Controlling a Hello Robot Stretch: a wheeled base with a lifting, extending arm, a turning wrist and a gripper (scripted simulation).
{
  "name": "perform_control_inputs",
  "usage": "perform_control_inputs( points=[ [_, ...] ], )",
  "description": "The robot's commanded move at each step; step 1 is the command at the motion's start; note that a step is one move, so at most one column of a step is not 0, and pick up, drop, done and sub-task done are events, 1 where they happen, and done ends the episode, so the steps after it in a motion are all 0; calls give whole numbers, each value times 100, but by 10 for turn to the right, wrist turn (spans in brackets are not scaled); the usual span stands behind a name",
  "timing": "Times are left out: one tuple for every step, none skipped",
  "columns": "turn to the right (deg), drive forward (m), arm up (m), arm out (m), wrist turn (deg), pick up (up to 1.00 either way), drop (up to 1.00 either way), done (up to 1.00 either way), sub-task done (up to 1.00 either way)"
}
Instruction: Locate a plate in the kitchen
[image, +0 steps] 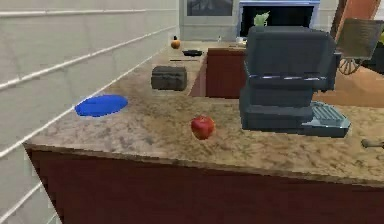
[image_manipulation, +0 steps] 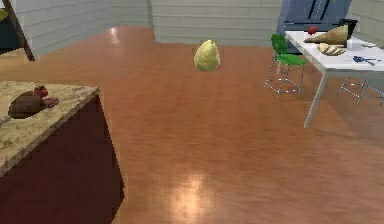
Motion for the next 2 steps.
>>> perform_control_inputs(
  points=[
    [-240,0,0,0,0,0,0,0,0],
    [0,100,0,0,0,0,0,0,0]
  ],
)
